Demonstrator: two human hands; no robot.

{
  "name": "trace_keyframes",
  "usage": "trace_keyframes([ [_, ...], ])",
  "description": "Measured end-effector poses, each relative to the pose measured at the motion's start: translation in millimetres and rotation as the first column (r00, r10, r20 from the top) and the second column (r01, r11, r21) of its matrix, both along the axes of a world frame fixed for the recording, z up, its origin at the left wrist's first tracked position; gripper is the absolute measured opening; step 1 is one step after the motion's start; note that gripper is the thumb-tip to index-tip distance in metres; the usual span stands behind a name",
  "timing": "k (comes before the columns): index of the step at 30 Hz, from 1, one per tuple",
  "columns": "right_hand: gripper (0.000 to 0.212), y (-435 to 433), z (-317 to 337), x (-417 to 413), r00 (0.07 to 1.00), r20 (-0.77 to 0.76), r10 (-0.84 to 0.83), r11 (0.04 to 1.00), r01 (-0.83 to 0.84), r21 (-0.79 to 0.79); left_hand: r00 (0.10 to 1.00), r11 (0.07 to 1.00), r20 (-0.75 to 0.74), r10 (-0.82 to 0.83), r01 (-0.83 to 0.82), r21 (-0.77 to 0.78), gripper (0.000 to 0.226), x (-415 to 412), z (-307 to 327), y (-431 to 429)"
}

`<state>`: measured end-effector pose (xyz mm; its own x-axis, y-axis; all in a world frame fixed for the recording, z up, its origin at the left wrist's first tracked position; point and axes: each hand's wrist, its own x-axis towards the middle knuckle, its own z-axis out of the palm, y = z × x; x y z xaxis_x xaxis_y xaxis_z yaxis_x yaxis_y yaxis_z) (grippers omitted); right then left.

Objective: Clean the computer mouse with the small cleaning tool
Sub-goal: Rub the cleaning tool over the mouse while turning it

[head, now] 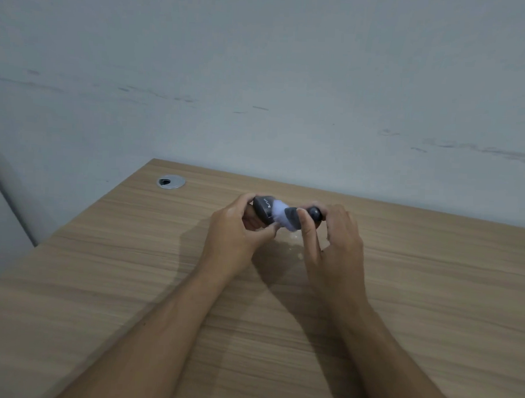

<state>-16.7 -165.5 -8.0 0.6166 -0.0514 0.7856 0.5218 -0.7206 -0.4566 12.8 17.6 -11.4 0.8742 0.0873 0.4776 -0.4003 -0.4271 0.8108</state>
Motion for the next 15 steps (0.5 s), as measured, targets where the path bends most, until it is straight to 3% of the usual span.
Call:
trace_keyframes([
  [3, 0.016, -3, 2, 1, 0.999, -0.035, -0.033, 0.994, 0.037, 0.104, 0.995, 0.992, -0.098, -0.035, 0.023, -0.126, 0.043, -1, -1, 0],
  [6, 0.015, 5, 6, -8, 0.998, 0.014, 0.067, 0.997, -0.067, 0.022, 0.985, 0.993, -0.169, -0.041, 0.020, -0.120, 0.038, 1, -2, 0],
  [8, 0.014, 6, 3, -5, 0.996, 0.008, 0.089, 0.996, -0.088, -0.008, 0.981, 0.987, -0.183, -0.066, 0.037, -0.155, 0.037, 2, -3, 1],
  [12, 0.014, -8, -1, 6, 0.997, -0.061, -0.040, 0.991, 0.048, 0.126, 0.976, 0.953, -0.182, -0.118, 0.060, -0.297, 0.034, 2, -3, 3],
  [15, 0.016, -7, 4, -2, 0.998, -0.052, 0.028, 0.991, -0.020, 0.136, 0.967, 0.937, -0.196, -0.160, 0.087, -0.337, 0.033, 2, -3, 1],
])
